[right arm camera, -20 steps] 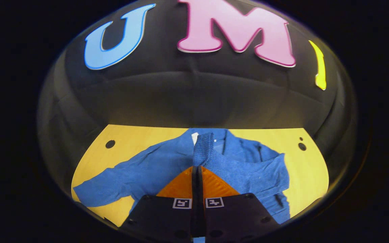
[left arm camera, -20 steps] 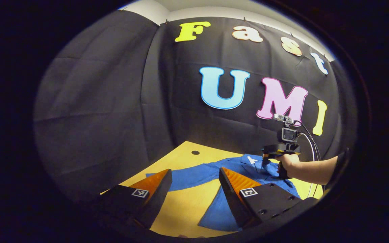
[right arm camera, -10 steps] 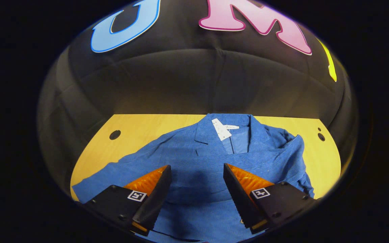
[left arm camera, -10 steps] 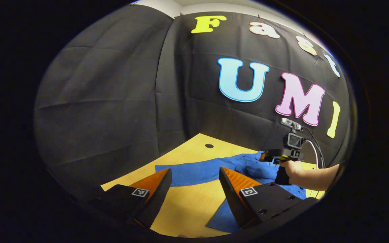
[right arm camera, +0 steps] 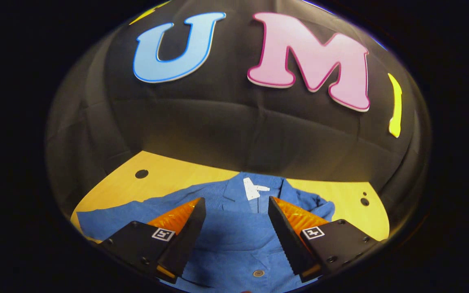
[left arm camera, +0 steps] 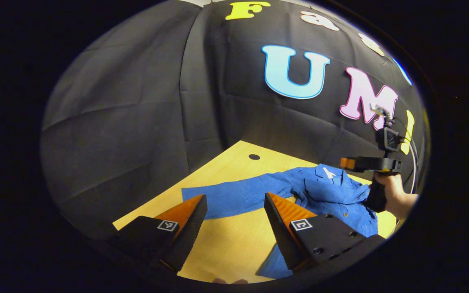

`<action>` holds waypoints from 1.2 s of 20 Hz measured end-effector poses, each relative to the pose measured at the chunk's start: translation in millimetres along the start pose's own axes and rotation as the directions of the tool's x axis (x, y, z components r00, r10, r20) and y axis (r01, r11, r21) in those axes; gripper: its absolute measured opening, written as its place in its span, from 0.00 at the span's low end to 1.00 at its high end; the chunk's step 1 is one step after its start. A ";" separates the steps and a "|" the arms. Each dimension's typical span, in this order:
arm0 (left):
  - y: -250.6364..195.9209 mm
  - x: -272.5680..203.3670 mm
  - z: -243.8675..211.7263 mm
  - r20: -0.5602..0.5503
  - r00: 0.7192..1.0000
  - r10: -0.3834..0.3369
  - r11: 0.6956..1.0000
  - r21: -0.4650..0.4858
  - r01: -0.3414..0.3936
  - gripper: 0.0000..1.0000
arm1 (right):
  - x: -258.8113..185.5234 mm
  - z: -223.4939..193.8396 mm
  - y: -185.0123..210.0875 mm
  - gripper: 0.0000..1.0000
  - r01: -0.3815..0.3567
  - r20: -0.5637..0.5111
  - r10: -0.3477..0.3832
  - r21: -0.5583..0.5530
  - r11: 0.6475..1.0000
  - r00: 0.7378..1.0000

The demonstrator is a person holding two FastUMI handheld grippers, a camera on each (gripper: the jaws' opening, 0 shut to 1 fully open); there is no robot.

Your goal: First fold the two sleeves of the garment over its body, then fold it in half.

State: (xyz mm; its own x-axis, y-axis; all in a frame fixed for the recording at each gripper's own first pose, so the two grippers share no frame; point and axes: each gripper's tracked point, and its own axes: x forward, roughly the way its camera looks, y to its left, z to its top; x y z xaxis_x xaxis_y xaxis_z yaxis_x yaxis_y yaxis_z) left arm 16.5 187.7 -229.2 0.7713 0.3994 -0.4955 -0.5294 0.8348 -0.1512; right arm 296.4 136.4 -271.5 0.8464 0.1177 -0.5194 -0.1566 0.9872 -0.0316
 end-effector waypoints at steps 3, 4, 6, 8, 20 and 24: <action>25.1 36.2 -9.1 -0.034 0.998 0.061 0.998 0.031 -0.060 0.83 | -30.1 16.4 -7.2 1.00 0.001 0.079 0.005 -0.082 0.997 0.997; 34.7 48.6 -15.3 -0.053 0.995 0.081 0.996 0.039 -0.079 0.83 | -42.1 20.6 -8.3 1.00 0.002 0.103 0.007 -0.084 0.996 0.995; 46.4 77.4 -26.5 -0.096 0.989 0.116 0.991 0.072 -0.109 0.82 | -66.4 25.9 -19.6 1.00 0.029 0.152 -0.015 -0.092 0.995 0.988; 61.2 96.8 -37.7 -0.146 0.974 0.172 0.984 0.075 -0.162 0.83 | -93.0 30.6 -27.5 1.00 0.050 0.204 -0.034 -0.074 0.996 0.978; 86.5 144.2 -81.8 -0.313 0.918 0.244 0.965 -0.020 -0.263 0.83 | -182.0 -19.9 -107.4 0.96 0.094 0.194 -0.086 -0.032 0.995 0.977; 70.5 155.7 -81.1 -0.305 0.933 0.192 0.980 0.005 -0.199 0.53 | -192.0 -26.9 -135.5 0.96 0.127 0.167 -0.122 -0.017 0.992 0.978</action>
State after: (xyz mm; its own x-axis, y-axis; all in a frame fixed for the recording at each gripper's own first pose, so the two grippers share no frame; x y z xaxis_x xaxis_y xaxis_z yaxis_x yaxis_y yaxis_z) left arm 70.7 278.1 -386.4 0.5107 0.4172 -0.7517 -0.6707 0.7403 -0.0448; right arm 141.5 -22.8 -190.4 0.9322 0.0127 -0.3618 -0.0569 0.9921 -0.1119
